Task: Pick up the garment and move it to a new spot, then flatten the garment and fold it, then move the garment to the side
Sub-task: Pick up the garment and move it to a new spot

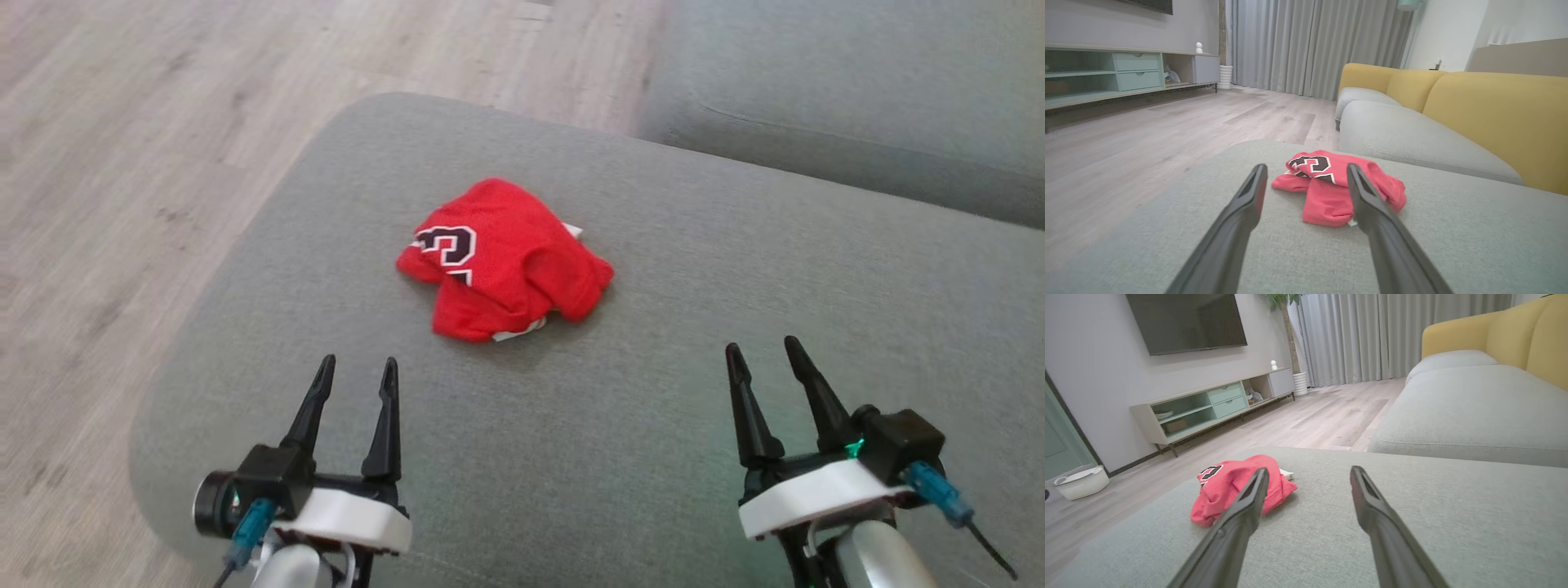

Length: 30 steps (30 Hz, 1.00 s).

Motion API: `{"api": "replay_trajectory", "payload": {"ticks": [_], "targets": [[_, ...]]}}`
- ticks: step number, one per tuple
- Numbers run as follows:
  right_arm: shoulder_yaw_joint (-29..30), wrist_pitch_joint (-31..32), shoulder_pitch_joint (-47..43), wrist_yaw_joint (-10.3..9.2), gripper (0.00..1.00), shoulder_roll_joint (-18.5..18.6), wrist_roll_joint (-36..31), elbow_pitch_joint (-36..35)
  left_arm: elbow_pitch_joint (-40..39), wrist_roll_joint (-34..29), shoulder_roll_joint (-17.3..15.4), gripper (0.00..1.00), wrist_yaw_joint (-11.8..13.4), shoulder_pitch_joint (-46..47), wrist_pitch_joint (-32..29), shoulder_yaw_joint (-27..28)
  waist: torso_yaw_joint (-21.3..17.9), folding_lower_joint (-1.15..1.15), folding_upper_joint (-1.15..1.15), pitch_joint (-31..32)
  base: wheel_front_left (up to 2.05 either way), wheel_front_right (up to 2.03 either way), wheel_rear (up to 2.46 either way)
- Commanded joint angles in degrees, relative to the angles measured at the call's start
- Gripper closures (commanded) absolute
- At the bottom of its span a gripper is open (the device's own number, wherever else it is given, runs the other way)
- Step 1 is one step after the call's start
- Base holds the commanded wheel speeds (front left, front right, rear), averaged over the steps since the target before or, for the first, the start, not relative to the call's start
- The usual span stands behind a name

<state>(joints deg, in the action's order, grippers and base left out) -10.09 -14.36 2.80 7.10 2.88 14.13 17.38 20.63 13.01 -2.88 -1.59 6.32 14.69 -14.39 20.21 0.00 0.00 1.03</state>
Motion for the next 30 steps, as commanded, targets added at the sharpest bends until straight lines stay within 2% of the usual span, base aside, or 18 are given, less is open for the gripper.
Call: {"api": "replay_trajectory", "payload": {"ticks": [1,9,16,21,30], "targets": [[-1.46,-0.63,1.25,0.39,0.0,0.0,0.33,-1.73,-1.35,-0.56,-0.39,0.0,-0.24,1.25,0.31,2.2,0.68,0.0,0.0,0.05,0.0,0.0,0.0],[-1.51,-0.63,2.45,0.39,0.0,0.0,-0.07,-1.37,1.68,-1.87,-2.22,0.0,-2.05,5.47,-0.91,0.83,-2.23,0.0,0.0,-3.14,0.0,0.0,0.0],[-0.17,-0.63,4.56,0.39,0.0,0.0,-1.9,-1.61,7.26,-2.74,-4.29,0.0,-5.21,17.93,-12.32,-5.22,-6.65,0.0,0.0,-8.78,0.0,0.0,0.0],[0.13,-0.63,6.5,0.39,0.0,-0.01,-2.41,-2.05,12.61,-0.81,-5.4,0.0,-5.74,26.57,-18.78,-7.35,-9.95,0.0,0.0,-12.92,0.0,0.0,0.0],[0.03,-0.63,8.62,0.39,0.0,-0.01,-2.44,-2.12,21.47,0.11,-6.44,0.0,-5.78,34.32,-18.94,-7.02,-13.69,0.0,0.0,-16.77,0.0,0.0,0.0]]}}
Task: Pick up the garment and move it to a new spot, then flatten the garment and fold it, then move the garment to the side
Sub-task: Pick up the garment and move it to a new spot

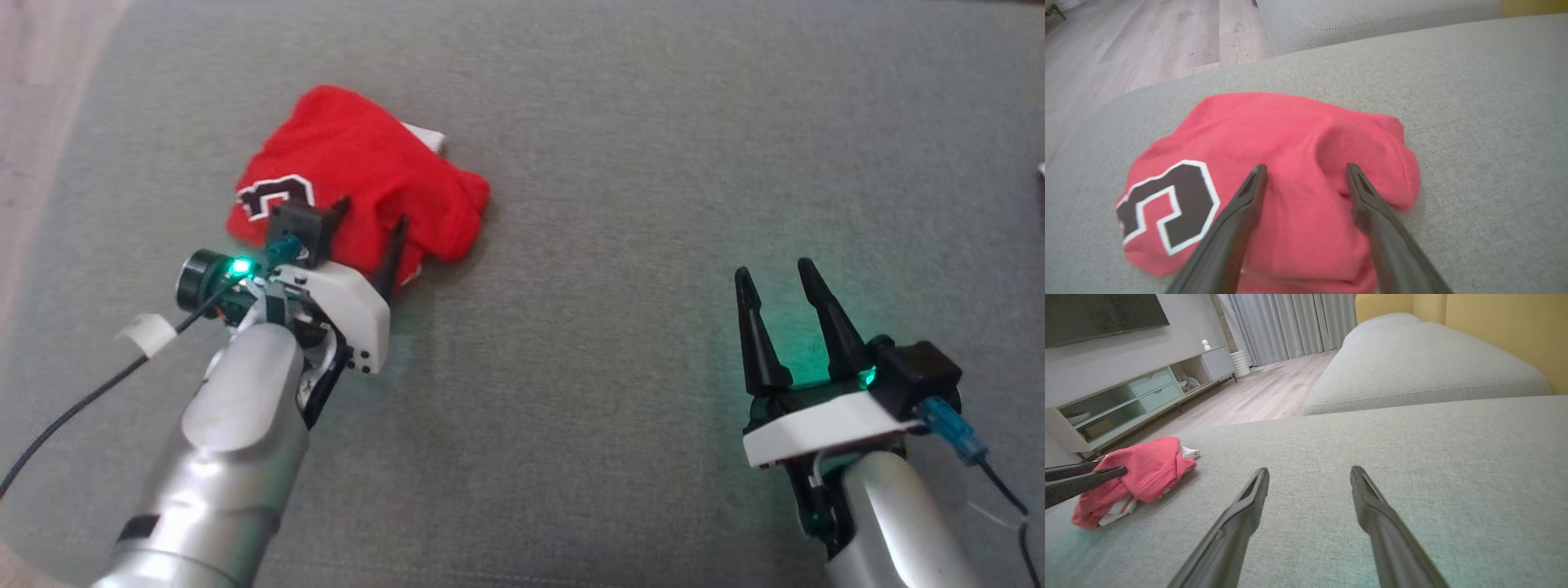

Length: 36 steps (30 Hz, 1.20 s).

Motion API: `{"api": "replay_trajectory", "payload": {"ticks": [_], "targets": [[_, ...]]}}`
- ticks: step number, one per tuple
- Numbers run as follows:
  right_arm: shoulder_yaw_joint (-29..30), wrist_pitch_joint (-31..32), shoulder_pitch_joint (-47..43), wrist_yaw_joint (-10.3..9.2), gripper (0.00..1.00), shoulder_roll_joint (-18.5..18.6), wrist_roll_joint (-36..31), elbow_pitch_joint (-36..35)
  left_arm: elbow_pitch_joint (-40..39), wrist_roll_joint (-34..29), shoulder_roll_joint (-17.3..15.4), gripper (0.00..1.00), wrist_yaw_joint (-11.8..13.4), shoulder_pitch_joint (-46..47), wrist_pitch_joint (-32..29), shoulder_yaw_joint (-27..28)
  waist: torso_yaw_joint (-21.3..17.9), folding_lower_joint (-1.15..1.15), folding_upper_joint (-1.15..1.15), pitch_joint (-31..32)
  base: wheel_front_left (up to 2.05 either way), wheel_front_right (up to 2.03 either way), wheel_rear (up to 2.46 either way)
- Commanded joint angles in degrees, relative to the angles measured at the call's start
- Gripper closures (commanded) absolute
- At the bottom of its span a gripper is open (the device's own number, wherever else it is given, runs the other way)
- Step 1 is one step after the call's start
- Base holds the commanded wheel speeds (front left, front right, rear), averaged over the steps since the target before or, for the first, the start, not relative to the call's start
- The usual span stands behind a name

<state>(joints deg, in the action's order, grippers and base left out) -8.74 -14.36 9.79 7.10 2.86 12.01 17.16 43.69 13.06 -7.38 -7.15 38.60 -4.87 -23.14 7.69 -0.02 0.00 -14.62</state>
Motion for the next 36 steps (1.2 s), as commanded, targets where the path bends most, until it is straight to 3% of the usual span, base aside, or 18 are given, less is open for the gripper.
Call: {"api": "replay_trajectory", "payload": {"ticks": [1,2,3,4,11,15,22,30,36], "targets": [[-1.29,-0.63,1.82,0.39,0.0,0.02,-0.31,-1.89,-0.59,0.22,-2.01,0.0,-0.23,2.58,0.82,1.65,-1.45,0.02,0.0,-1.31,0.0,0.0,0.0],[-1.28,-0.63,1.98,0.39,0.0,0.02,-0.28,-1.84,0.41,0.51,-2.02,0.02,-0.25,3.02,0.95,1.57,-1.72,0.02,0.0,-1.41,0.0,0.0,0.0],[-1.28,-0.63,2.11,0.39,0.0,0.02,-0.24,-1.77,1.24,0.71,-2.04,0.8,-0.26,3.44,1.19,1.37,-1.9,0.02,0.0,-1.44,0.0,0.0,0.0],[-1.26,-0.63,2.2,0.39,0.0,0.02,-0.18,-1.69,1.79,0.86,-2.11,1.0,-0.27,3.92,1.82,1.09,-2.04,0.02,0.0,-1.37,0.0,0.0,0.0],[-1.77,-0.63,2.02,0.39,0.0,0.02,0.3,-0.51,-0.66,5.42,-1.63,1.0,-0.32,7.08,10.05,-1.01,-2.9,0.02,0.0,1.99,0.0,0.0,0.0],[-1.63,-0.63,1.5,0.39,0.0,0.02,0.98,-0.07,-5.97,10.62,-2.06,1.0,-0.33,9.52,11.25,-2.73,-3.76,0.02,0.0,4.76,0.0,0.0,0.0],[-1.89,-0.63,0.65,0.39,0.0,0.02,2.89,0.27,-16.16,18.71,-3.27,1.0,-0.33,13.11,5.8,-2.06,-7.12,0.02,0.0,7.92,0.0,0.0,0.0],[-2.66,-0.63,0.5,0.39,0.0,0.02,4.52,0.0,-20.75,18.81,-3.84,1.0,1.99,12.17,2.01,-2.67,-11.72,0.02,0.0,8.13,0.0,0.0,0.0],[-3.54,-0.63,1.51,0.39,0.0,0.02,4.83,-0.69,-22.49,18.56,-1.35,1.0,3.55,11.15,1.1,-4.56,-15.94,0.02,0.0,6.47,0.0,0.0,0.0]]}}
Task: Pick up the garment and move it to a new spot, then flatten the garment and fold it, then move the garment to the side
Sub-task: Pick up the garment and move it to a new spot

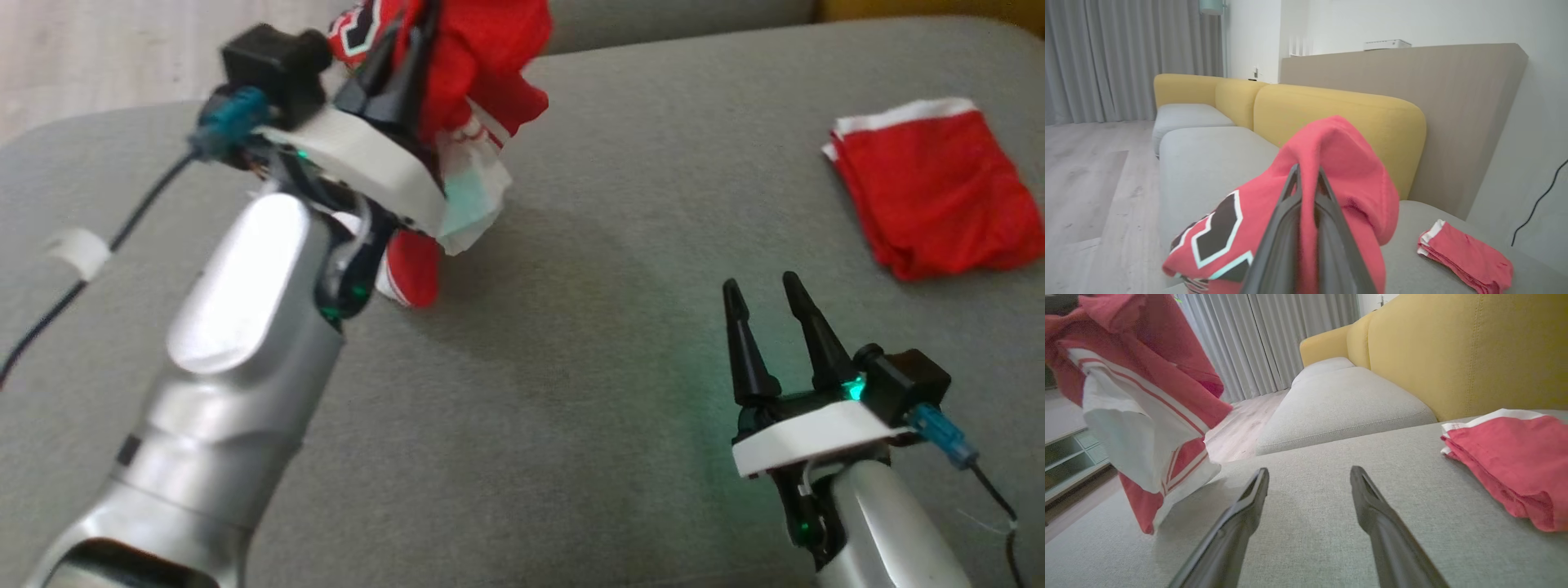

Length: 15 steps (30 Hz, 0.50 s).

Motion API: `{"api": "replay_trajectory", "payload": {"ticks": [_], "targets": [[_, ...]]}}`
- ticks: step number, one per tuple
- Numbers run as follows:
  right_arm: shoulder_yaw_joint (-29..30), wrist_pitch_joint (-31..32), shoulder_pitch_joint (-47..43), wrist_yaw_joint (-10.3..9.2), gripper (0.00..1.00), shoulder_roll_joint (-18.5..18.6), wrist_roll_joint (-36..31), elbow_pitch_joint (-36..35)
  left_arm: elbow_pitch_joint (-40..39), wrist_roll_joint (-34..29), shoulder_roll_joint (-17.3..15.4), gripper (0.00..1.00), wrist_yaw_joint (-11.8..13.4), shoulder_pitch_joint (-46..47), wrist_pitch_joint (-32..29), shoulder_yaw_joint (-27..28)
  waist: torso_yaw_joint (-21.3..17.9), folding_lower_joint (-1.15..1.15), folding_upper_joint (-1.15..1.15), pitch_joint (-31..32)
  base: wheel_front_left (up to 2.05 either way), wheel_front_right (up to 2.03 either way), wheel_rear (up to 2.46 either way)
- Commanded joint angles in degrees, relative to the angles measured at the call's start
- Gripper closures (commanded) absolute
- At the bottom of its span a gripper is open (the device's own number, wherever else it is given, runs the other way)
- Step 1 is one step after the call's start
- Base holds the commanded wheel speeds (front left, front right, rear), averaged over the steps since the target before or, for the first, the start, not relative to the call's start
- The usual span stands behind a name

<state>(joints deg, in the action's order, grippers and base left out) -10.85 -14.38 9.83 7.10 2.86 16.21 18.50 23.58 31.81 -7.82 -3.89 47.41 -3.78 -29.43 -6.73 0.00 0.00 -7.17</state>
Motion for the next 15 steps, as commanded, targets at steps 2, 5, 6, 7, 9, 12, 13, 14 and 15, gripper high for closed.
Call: {"api": "replay_trajectory", "payload": {"ticks": [2,5,6,7,9,12,13,14,15], "targets": [[-1.93,-0.62,2.05,0.39,0.0,0.02,0.98,-2.49,-2.38,-0.39,0.41,1.0,0.91,2.36,0.29,0.99,-3.27,0.0,0.0,-1.87,0.0,0.0,0.0],[-2.34,-0.62,2.81,0.39,0.0,0.02,1.53,-3.05,-1.84,-0.55,2.26,0.52,0.64,2.82,1.17,-0.9,-5.41,0.0,0.0,-3.24,0.0,0.0,0.0],[-2.34,-0.62,2.81,0.39,0.0,0.02,1.53,-3.05,-1.84,-0.55,2.26,0.52,0.64,2.82,1.17,-0.9,-5.41,0.0,0.0,-3.24,0.0,0.0,0.0],[-2.44,-0.62,3.01,0.39,0.0,0.02,1.68,-3.17,-1.39,-0.31,2.78,0.0,0.15,2.93,1.47,-1.72,-5.95,0.0,0.0,-3.65,0.0,0.0,0.0],[-2.61,-0.62,3.29,0.39,0.0,0.02,1.94,-3.32,-0.1,-0.28,3.39,0.0,-0.59,3.37,2.09,-3.25,-6.73,0.0,0.0,-4.32,0.0,0.0,0.0],[-2.53,-0.62,3.28,0.39,0.0,0.02,2.04,-3.42,1.89,-1.08,3.62,0.0,-0.84,4.38,4.56,-3.9,-7.02,0.0,0.0,-4.71,0.0,0.0,0.0],[-2.33,-0.62,3.17,0.39,0.0,0.02,2.01,-3.46,2.48,-1.25,3.5,0.0,-0.79,4.66,5.45,-3.7,-6.83,0.0,0.0,-4.77,0.0,0.0,0.0],[-2.09,-0.62,3.0,0.39,0.0,0.02,1.94,-3.46,3.02,-1.47,3.2,0.0,-0.78,4.91,6.3,-3.5,-6.44,0.0,0.0,-4.74,0.0,0.0,0.0],[-1.87,-0.62,2.84,0.39,0.0,0.02,1.81,-3.46,3.51,-1.89,2.7,0.0,-0.72,5.15,7.13,-3.38,-5.92,0.0,0.0,-4.67,0.0,0.0,0.0]]}}
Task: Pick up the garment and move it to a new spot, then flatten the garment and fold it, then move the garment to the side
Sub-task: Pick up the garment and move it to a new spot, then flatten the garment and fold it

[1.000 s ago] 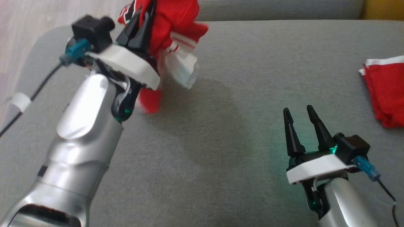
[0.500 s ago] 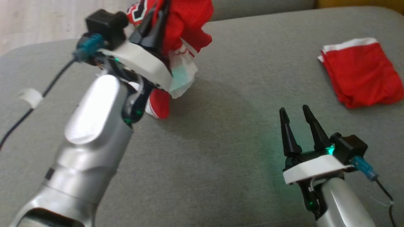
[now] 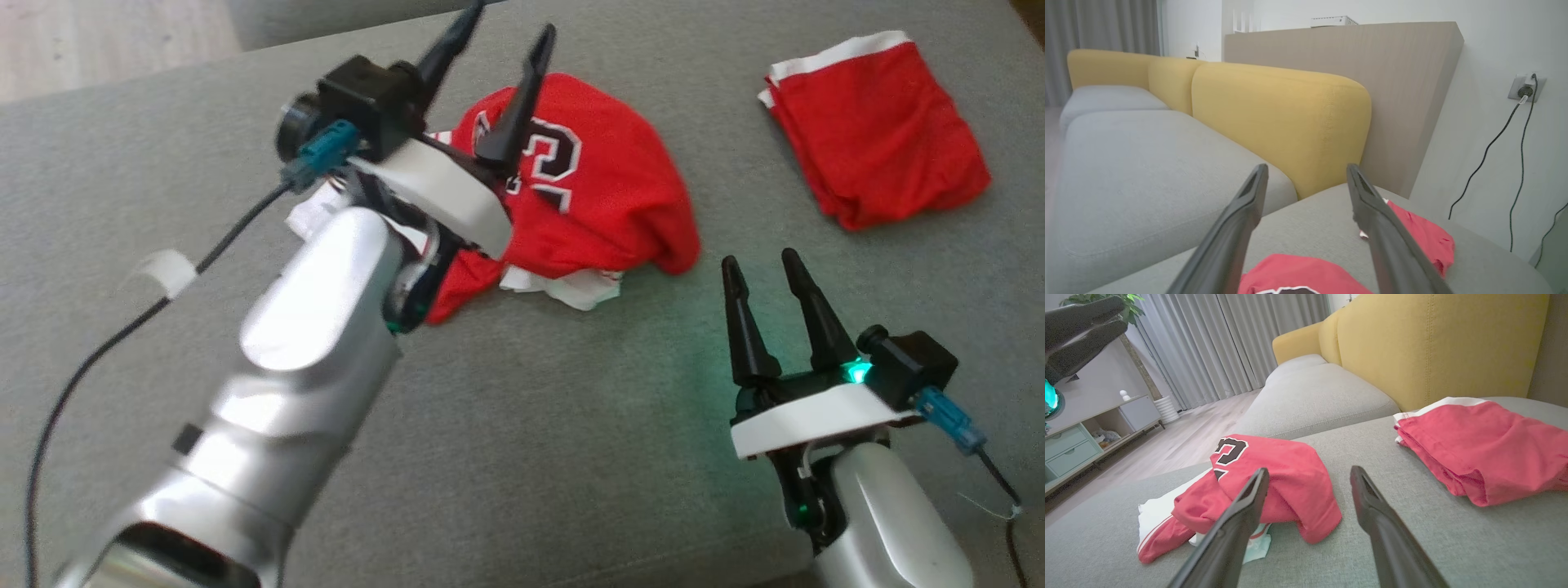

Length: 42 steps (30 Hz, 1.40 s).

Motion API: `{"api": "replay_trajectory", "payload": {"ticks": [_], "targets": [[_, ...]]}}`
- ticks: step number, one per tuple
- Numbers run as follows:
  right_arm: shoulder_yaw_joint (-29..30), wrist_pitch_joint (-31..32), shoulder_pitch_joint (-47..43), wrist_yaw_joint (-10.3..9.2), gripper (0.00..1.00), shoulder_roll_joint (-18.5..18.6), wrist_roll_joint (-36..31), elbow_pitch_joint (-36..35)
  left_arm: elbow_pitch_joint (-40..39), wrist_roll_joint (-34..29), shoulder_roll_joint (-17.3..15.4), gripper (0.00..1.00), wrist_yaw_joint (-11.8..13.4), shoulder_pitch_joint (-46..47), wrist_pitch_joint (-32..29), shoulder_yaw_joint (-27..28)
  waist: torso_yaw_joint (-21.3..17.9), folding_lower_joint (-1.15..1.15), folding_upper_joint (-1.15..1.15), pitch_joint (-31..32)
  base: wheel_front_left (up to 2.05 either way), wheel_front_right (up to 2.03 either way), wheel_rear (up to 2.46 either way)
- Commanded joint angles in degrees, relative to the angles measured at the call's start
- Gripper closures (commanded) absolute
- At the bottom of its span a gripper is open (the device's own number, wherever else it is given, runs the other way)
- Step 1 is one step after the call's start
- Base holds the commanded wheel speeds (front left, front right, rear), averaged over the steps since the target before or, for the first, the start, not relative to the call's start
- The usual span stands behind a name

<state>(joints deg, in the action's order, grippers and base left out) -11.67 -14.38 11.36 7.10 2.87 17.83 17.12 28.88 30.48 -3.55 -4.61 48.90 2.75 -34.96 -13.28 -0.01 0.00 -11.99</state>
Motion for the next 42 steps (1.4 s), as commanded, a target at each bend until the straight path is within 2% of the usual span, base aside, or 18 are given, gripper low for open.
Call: {"api": "replay_trajectory", "payload": {"ticks": [1,6,10,16,21,26,35,42], "targets": [[-0.83,-0.62,1.16,0.39,0.0,0.0,-0.02,-2.07,-1.33,-1.13,-2.23,0.0,0.09,3.86,1.41,2.19,1.28,0.01,0.0,0.31,0.0,0.0,0.0],[0.68,-0.62,0.18,0.39,0.0,0.0,-1.61,-1.71,-0.39,-1.61,-5.2,0.0,0.98,2.35,5.35,3.85,5.65,0.01,0.0,2.18,0.0,0.0,0.0],[2.22,-0.62,-0.75,0.39,0.0,0.0,-3.15,-1.57,-1.23,-2.46,-8.31,0.0,2.52,-2.41,7.85,4.38,9.7,0.01,0.0,4.17,0.0,0.0,0.0],[3.65,-0.62,-2.93,0.39,0.0,0.0,-4.87,-0.93,-4.92,-2.39,-11.45,0.0,5.87,-14.71,10.33,4.97,14.97,0.01,0.0,7.12,0.0,0.0,0.0],[4.02,-0.62,-4.69,0.39,0.0,0.0,-5.34,-0.45,-9.69,-0.13,-11.19,0.0,9.16,-28.66,11.68,6.31,17.32,0.01,0.0,8.56,0.0,0.0,0.0],[3.86,-0.62,-5.1,0.39,0.0,0.0,-5.61,-0.17,-11.99,0.28,-10.18,0.0,10.24,-34.08,12.04,6.68,17.64,0.01,0.0,8.67,0.0,0.0,0.0],[3.74,-0.62,-3.7,0.39,0.0,0.0,-5.92,-0.47,-12.64,-0.99,-9.8,0.0,9.59,-31.38,10.96,5.49,15.04,0.01,0.0,6.44,0.0,0.0,0.0],[4.0,-0.62,-2.41,0.39,0.0,0.0,-5.63,-1.21,-7.08,1.4,-6.25,0.0,7.27,-26.53,3.37,2.75,10.92,0.01,0.0,2.36,0.0,0.0,0.0]]}}
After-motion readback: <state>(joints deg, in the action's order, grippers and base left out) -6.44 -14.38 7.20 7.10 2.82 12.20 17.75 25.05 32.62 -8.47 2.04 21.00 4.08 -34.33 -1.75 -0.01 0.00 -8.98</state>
